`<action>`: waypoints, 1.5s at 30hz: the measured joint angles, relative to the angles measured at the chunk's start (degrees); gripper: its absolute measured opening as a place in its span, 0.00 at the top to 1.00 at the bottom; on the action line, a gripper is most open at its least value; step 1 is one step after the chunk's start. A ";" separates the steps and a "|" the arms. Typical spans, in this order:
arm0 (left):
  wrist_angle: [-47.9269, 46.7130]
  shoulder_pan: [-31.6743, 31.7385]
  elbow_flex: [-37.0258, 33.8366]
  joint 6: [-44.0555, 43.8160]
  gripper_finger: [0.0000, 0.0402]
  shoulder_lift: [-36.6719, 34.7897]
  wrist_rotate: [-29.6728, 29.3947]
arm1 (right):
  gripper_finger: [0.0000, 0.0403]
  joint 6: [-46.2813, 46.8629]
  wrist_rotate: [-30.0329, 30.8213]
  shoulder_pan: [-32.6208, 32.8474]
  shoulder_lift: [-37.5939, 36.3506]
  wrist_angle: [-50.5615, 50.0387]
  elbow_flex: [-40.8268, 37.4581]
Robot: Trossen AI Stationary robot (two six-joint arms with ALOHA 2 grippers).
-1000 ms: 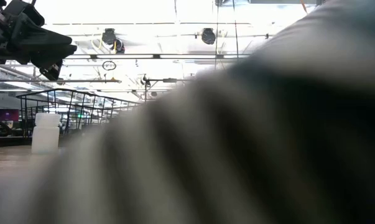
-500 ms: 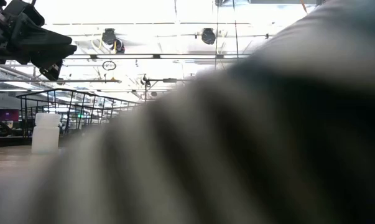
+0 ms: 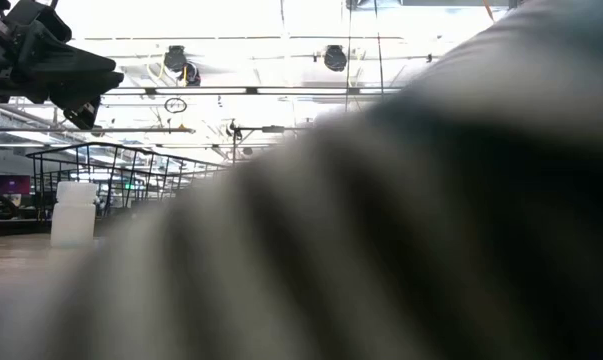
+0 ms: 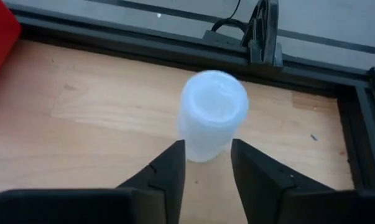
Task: Pick & Place Medicine items
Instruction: Put the top white pill bottle into the right black basket
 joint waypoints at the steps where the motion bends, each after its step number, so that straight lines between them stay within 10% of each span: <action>1: 0.02 0.01 0.00 -0.02 0.73 0.00 -0.02 | 0.71 -0.50 -0.07 0.02 0.00 0.04 0.00; 19: 0.02 0.00 0.00 -0.02 0.73 -0.02 0.00 | 0.96 -1.31 -7.46 0.72 -0.53 -0.92 0.00; 34: 0.00 0.00 0.00 -0.01 0.73 0.00 0.00 | 0.43 -9.49 -8.74 2.56 -7.85 2.26 0.35; 45: 0.02 0.00 0.00 -0.02 0.73 -0.02 0.00 | 0.36 -9.85 -9.10 -3.22 -4.89 -18.04 13.62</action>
